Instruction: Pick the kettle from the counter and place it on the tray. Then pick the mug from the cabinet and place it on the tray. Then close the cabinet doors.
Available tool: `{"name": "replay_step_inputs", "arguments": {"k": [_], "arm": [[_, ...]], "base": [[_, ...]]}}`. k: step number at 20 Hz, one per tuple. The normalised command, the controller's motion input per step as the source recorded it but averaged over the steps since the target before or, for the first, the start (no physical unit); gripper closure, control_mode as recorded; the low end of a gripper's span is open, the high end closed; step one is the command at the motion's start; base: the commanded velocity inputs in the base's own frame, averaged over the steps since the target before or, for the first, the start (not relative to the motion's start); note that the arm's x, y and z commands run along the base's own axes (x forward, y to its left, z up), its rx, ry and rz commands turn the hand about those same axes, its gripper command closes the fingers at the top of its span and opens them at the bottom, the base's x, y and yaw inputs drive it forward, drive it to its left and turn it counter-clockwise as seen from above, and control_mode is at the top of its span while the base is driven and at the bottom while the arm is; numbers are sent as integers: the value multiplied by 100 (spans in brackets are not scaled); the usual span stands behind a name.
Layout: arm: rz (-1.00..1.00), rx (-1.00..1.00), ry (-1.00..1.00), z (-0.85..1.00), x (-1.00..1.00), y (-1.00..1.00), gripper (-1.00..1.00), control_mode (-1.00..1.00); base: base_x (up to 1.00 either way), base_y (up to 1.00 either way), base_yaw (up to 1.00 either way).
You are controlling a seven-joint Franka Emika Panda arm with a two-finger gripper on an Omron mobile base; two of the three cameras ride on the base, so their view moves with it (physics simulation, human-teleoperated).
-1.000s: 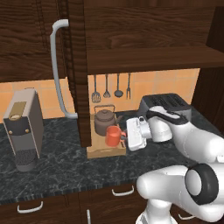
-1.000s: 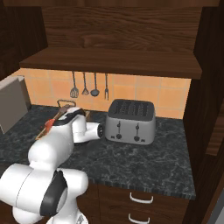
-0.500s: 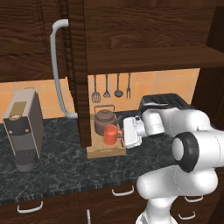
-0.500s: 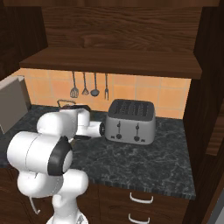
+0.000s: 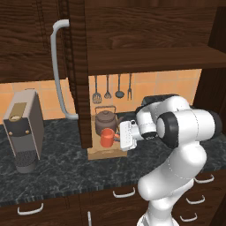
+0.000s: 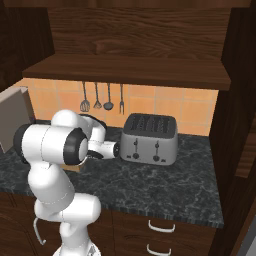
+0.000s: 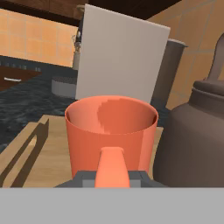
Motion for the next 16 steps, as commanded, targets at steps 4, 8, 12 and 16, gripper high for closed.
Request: {"name": "replay_step_inputs", "arguments": {"k": [4, 8, 12, 16], "arm": [[1, 0, -4, -31, 28, 11, 100, -100], [1, 0, -4, -22, 16, 11, 100, -100], [2, 0, -1, -4, -10, 14, -100, -100], [0, 0, 0, 0, -34, 9, -100, -100]], "base": [[0, 0, 0], [0, 0, 0], [0, 0, 0], [0, 0, 0]]}}
